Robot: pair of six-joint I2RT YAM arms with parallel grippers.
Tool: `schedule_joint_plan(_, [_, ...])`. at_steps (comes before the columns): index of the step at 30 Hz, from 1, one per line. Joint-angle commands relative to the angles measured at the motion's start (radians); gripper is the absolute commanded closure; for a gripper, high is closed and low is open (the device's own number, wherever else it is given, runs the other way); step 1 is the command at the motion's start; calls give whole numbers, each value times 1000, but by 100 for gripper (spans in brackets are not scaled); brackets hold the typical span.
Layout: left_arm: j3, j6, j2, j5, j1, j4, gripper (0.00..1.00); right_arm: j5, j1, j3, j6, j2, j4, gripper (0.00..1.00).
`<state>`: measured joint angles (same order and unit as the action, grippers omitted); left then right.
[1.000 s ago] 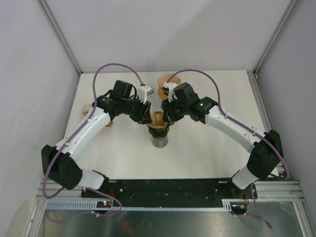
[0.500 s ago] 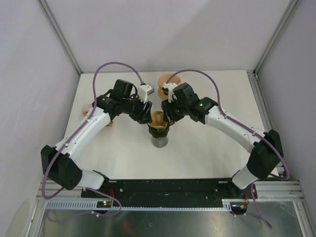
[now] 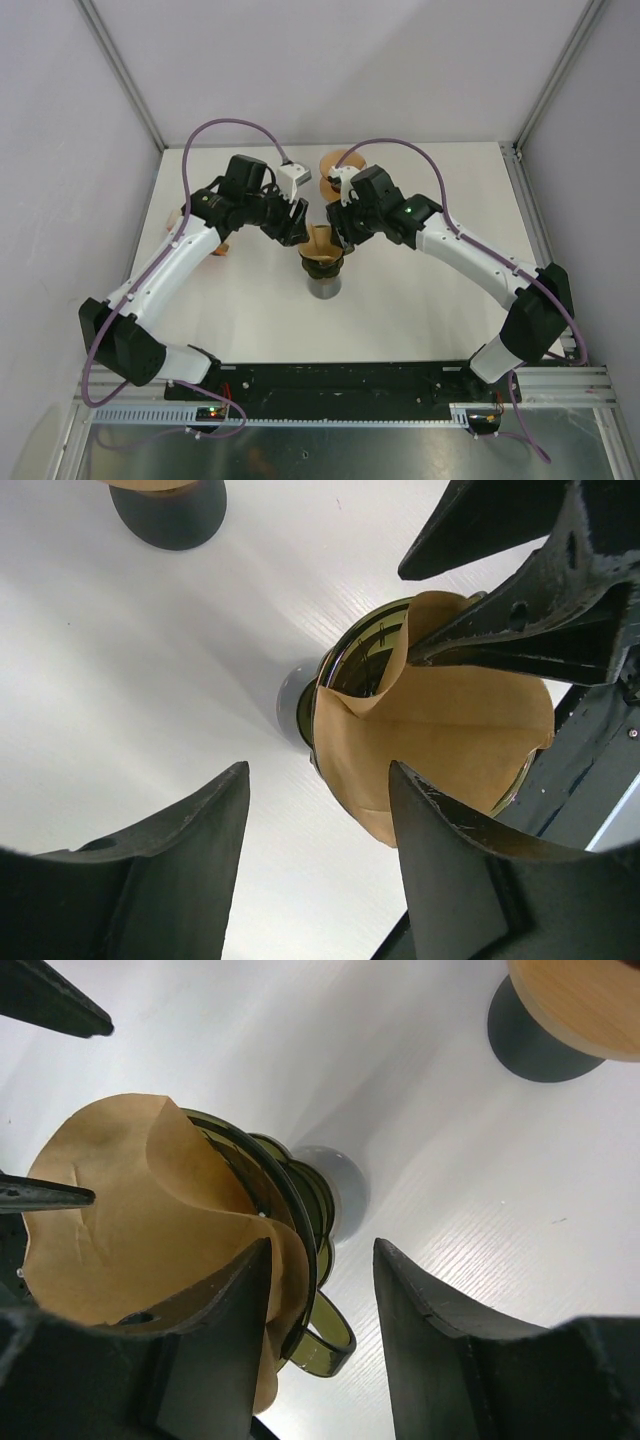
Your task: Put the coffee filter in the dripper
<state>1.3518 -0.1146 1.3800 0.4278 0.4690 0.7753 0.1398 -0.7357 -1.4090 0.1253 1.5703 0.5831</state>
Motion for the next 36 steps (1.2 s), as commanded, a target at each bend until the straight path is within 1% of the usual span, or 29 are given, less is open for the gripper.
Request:
schedule_joint_plan(1, [35, -25, -32, -8, 2, -2, 37, -12, -2, -64, -22, -23, 13, 49])
schedule_joint_plan(6, [29, -29, -34, -14, 2, -4, 37, -7, -2, -80, -25, -22, 8, 47])
schedule_joint_plan(17, [-6, -44, -32, -35, 2, -3, 38, -9, -3, -79, -29, -16, 20, 45])
schedule_joint_plan(24, [-77, -70, -24, -51, 2, -17, 39, -23, -13, -40, -22, 31, 11, 46])
schedule_joint_plan(32, [-110, -74, -21, -26, 10, -52, 39, -57, -22, -37, -26, 78, 6, 48])
schedule_joint_plan(36, [-126, -83, -13, -37, 15, -60, 39, -98, -34, -38, -27, 102, 27, 49])
